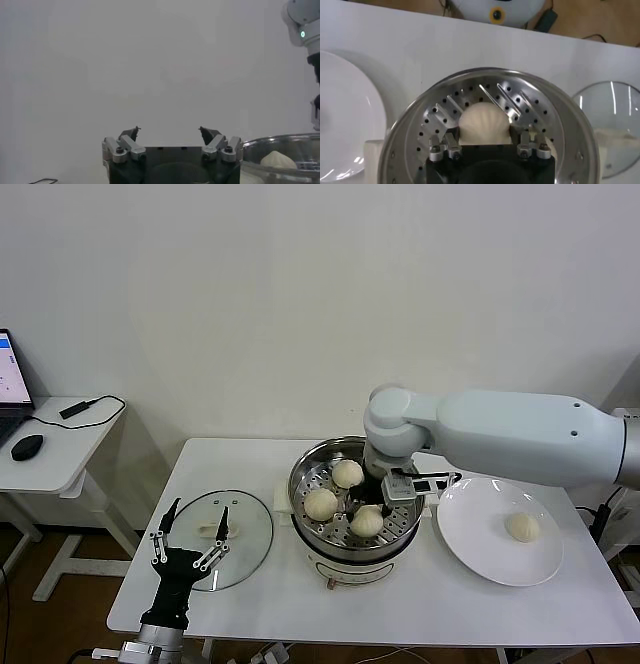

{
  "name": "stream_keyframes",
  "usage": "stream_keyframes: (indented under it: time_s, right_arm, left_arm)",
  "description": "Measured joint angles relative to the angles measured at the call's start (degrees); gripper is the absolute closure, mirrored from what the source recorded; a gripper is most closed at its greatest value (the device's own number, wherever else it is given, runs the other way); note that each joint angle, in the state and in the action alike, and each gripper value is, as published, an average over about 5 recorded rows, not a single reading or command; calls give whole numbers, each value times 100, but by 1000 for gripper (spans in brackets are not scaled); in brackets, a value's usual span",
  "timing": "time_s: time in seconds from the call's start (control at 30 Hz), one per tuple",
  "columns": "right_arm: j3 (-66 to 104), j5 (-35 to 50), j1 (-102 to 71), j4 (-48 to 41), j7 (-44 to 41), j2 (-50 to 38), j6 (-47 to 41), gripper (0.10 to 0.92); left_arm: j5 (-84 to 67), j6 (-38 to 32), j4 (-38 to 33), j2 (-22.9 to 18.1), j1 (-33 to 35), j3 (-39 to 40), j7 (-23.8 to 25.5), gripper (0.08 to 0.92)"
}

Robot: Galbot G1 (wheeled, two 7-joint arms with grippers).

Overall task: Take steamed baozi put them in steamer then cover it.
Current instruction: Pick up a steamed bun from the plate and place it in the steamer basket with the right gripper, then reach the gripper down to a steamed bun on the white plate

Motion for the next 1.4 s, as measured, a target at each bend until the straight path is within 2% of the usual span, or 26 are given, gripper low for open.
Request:
stream_keyframes:
  time_s: [0.27,0.53,0.93,1.13,1.4]
  right_arm:
    - [41,-174,-187,-37,-11,91,31,314]
    - [89,-262,-241,-39,5,80,53,210]
    - [540,96,17,-188,-233,-268,-127,203]
    - [836,837,296,-758,-511,-676,-651,203]
    - [925,1730,347,-2111,-866,-1327,-1489,203]
  left_arm:
    - [-1,-16,49,-8,-12,-7,-10,177]
    - [-9,-36,86,-7,-22,-36,-15,177]
    - [-11,-24,89,4,-41,-4,-18,177]
    - [-10,-2,69,32,-50,16,-18,177]
    - [-9,17,26,80,-66,34,-18,177]
